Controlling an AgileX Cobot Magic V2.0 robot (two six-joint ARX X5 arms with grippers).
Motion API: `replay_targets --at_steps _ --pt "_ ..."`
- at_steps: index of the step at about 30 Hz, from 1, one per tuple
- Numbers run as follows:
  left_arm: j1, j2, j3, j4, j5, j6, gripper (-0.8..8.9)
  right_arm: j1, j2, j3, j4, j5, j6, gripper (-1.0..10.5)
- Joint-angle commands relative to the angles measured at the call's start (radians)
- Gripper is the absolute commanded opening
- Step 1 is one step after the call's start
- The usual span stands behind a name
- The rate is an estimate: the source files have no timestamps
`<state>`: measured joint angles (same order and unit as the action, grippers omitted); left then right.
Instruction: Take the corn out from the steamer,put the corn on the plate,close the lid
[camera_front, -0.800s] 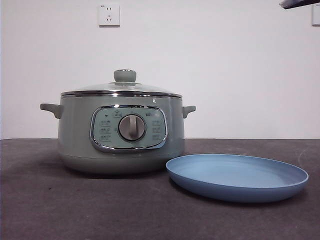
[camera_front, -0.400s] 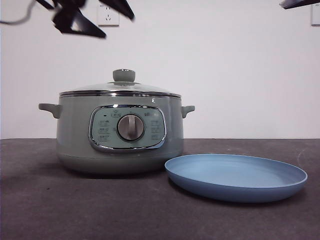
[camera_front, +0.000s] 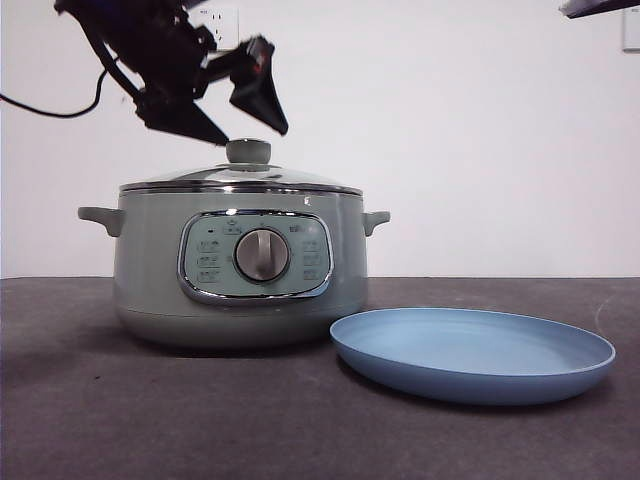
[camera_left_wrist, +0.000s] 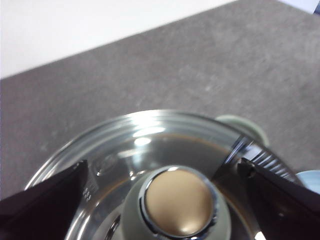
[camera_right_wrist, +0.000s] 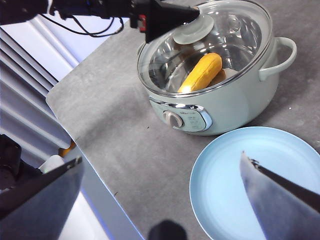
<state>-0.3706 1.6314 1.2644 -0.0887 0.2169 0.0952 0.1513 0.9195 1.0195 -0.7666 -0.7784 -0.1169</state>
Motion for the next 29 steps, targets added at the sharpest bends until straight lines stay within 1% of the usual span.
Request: replay_targets --at_steps 1,14,17,18,19,21,23,29 --pt "-0.003 0.021 0.003 0.004 -0.007 0.015 5.01 0.002 0.001 0.002 0.002 0.001 -0.004 6.0" --pt "-0.010 0.051 0.003 -0.029 -0.006 0.014 4.91 0.002 0.001 0.002 0.002 0.003 -0.005 6.0" --pt "-0.014 0.051 0.003 -0.030 -0.006 0.014 3.27 0.002 0.001 0.002 0.002 0.003 -0.005 6.0" --pt "-0.014 0.051 0.003 -0.031 -0.005 0.013 2.34 0.002 0.001 0.002 0.002 0.003 -0.005 6.0" --pt "-0.014 0.051 0.003 -0.033 -0.005 0.013 1.64 0.002 0.001 0.002 0.002 0.003 -0.005 6.0" --pt "-0.014 0.051 0.003 -0.037 -0.004 0.013 0.49 0.002 0.001 0.002 0.002 0.005 -0.005 6.0" --pt "-0.016 0.051 0.003 -0.042 -0.003 0.010 -0.09 0.002 0.001 0.002 0.002 0.021 -0.005 6.0" --pt "-0.016 0.048 0.003 -0.058 -0.002 0.010 -0.08 0.002 0.001 0.002 0.002 0.037 -0.005 6.0"
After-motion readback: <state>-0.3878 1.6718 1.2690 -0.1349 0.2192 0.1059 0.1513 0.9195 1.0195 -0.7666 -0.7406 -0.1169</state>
